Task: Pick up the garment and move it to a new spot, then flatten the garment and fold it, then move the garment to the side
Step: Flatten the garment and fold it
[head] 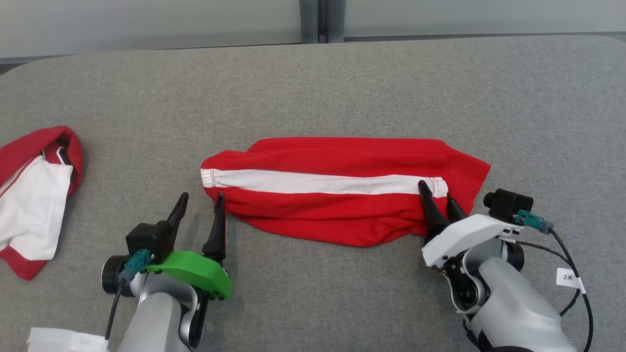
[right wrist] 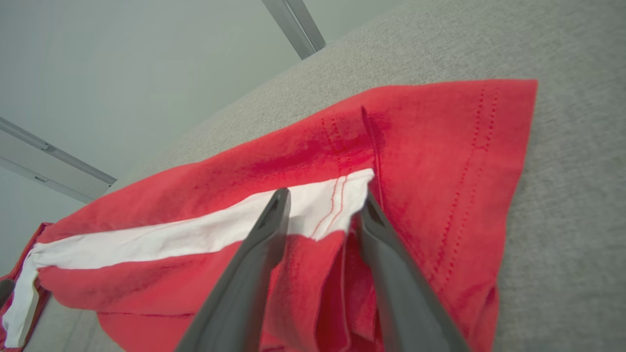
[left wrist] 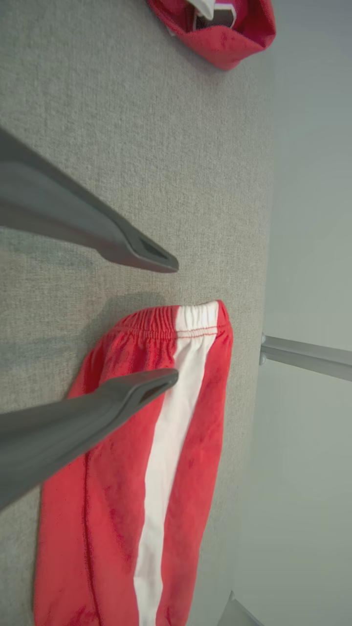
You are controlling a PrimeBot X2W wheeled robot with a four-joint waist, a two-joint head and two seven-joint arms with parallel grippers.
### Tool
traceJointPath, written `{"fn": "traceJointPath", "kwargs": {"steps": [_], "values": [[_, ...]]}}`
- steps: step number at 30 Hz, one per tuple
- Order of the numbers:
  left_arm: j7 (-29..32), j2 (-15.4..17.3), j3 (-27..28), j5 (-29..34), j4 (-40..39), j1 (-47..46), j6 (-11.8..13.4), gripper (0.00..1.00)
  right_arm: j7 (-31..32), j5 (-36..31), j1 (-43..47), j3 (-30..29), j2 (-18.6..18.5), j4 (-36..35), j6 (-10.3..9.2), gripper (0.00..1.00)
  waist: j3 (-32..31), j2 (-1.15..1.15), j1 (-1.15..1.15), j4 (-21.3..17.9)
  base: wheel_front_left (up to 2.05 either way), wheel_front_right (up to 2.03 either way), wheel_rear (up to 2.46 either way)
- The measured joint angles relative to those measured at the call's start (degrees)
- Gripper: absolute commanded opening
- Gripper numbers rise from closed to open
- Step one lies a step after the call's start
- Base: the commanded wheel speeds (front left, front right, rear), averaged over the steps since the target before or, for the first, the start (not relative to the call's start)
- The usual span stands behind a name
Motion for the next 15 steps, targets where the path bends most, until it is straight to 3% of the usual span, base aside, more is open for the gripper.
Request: {"fn": "traceJointPath", "kwargs": {"steps": [7, 11, 15], "values": [[0.0, 0.9, -5.5, -7.3, 3.9, -4.3, -0.2, 1.0, 0.0, 0.0, -0.1, 0.5, 0.1, -0.5, 0.0, 0.64, 0.4, 0.0, 0.0, -0.5, 0.0, 0.0, 0.0], [0.0, 4.6, -8.7, -13.9, 5.7, -7.2, -0.2, 1.0, 0.0, 0.0, -0.4, 0.9, 0.1, -0.9, 0.0, 0.61, 0.8, 0.0, 0.0, -0.9, 0.0, 0.0, 0.0], [0.0, 5.7, -9.9, -15.5, 6.6, -8.1, -0.2, 1.0, 0.0, 0.1, -0.4, 1.0, 0.0, -1.1, 0.0, 0.59, 1.0, 0.0, 0.0, -1.1, 0.0, 0.0, 0.0]]}}
